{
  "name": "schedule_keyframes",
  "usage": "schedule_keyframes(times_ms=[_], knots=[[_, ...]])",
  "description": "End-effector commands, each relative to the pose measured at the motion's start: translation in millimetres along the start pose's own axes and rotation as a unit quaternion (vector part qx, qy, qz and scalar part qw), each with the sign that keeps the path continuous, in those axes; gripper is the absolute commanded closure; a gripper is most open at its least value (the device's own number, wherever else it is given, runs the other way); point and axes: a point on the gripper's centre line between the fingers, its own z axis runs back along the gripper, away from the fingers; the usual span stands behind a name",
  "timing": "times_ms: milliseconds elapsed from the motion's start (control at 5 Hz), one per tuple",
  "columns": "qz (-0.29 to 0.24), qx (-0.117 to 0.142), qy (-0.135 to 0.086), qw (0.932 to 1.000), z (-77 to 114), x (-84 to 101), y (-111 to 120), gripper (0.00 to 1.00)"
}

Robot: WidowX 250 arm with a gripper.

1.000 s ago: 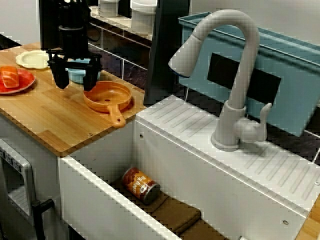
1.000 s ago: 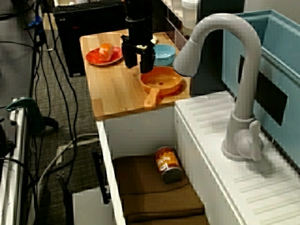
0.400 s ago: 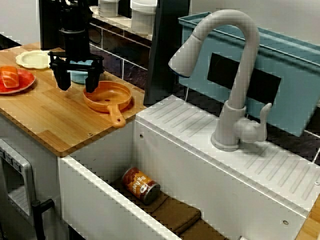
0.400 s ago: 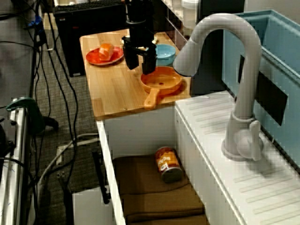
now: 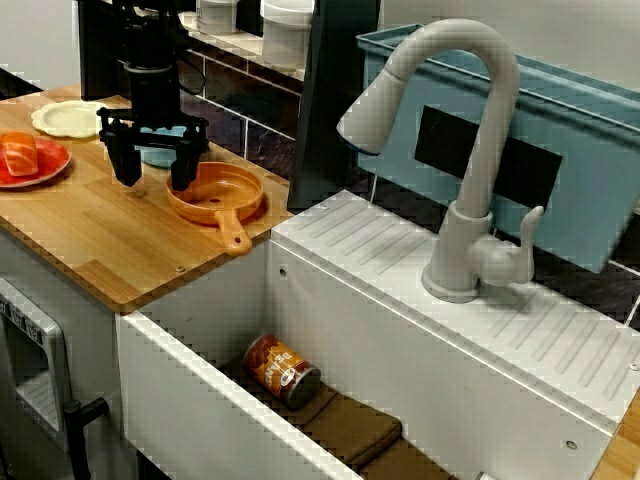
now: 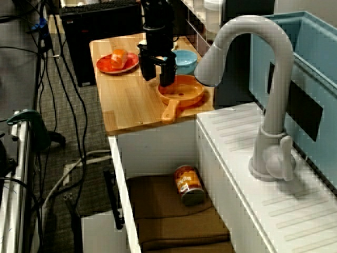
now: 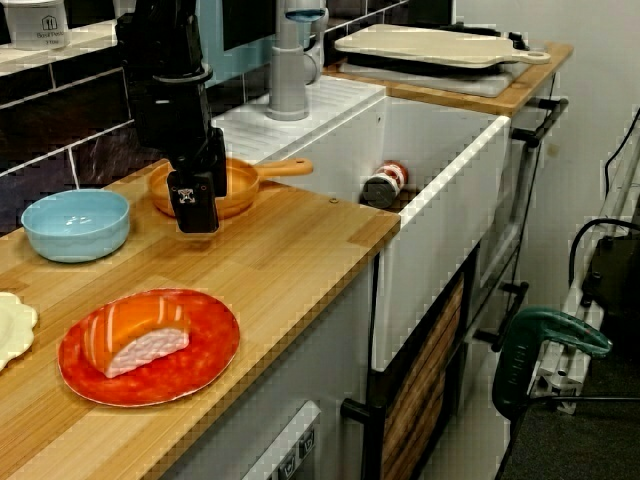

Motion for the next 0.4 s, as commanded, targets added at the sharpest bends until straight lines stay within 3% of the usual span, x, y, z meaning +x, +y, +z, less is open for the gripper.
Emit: schedule_keyframes(times_ms=[0, 200], knots=[[-0.001, 0.005, -0.032, 0.9995, 7.9, 2.2, 1.4, 0.00], [0.007, -0.003, -0.042, 0.9991, 7.4, 0.9, 2.9, 1.00]])
